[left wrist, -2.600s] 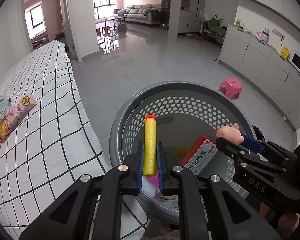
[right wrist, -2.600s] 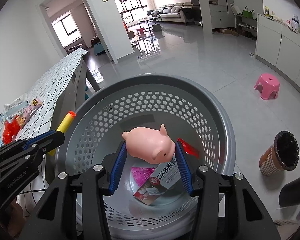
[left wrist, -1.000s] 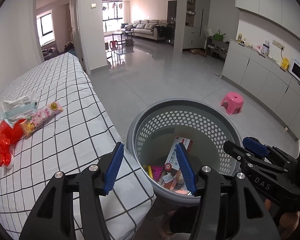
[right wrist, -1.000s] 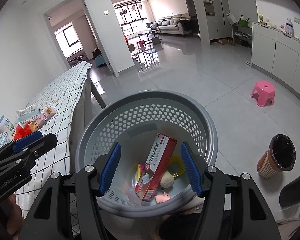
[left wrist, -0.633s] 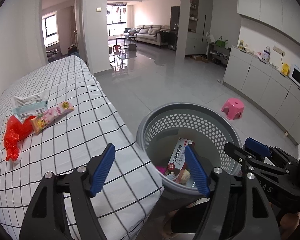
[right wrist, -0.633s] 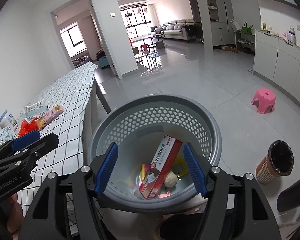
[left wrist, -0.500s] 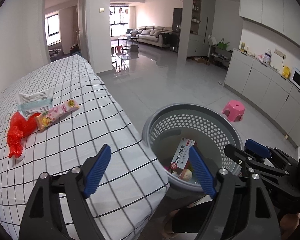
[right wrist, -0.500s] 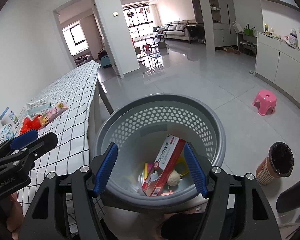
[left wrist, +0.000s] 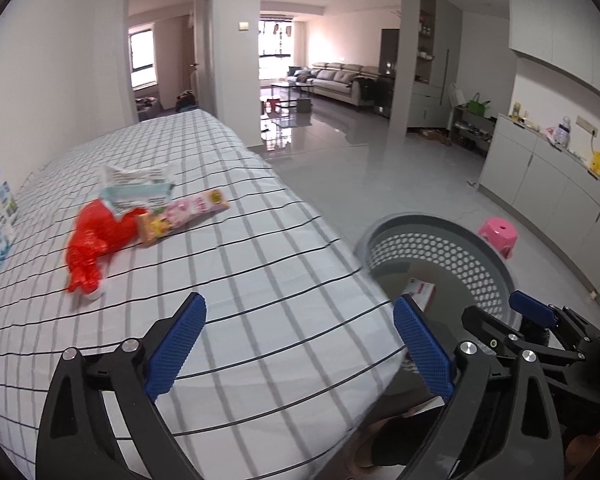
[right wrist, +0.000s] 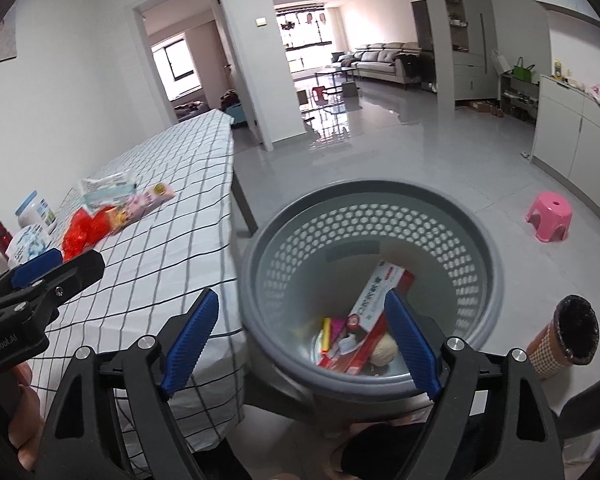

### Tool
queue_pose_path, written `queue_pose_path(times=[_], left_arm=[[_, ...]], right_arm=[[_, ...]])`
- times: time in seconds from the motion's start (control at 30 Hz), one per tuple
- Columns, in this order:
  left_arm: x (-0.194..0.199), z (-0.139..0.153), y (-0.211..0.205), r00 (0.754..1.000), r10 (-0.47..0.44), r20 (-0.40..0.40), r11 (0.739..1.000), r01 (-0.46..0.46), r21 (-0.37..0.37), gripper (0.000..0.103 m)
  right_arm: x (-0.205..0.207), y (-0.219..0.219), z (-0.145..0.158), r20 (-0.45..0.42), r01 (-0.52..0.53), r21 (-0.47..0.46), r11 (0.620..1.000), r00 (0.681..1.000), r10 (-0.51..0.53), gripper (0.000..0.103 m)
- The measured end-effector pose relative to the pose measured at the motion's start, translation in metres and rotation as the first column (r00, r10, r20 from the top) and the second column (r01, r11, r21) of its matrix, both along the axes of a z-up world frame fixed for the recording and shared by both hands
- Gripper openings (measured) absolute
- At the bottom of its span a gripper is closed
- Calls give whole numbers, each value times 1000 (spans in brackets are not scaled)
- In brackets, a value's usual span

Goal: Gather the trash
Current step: 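Move both open grippers back from the basket toward the table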

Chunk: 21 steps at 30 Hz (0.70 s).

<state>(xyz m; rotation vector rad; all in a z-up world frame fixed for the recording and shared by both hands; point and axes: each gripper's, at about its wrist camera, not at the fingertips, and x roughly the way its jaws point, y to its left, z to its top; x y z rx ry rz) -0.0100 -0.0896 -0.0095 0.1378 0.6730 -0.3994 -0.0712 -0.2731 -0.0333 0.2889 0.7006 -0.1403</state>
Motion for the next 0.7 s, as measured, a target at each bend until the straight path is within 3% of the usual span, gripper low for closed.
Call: queue_pose_path(times=[0.3,0.7], left_arm=[[7,-6,52,992,126,28,991,-128,48,96],[54,-5,134,947,317,41,945,-320,69,96]], right_arm=[[17,33,-6,-2,-78,-15,997,997,78,82],[61,80,1,-2,-213,-27,977,977,213,82]])
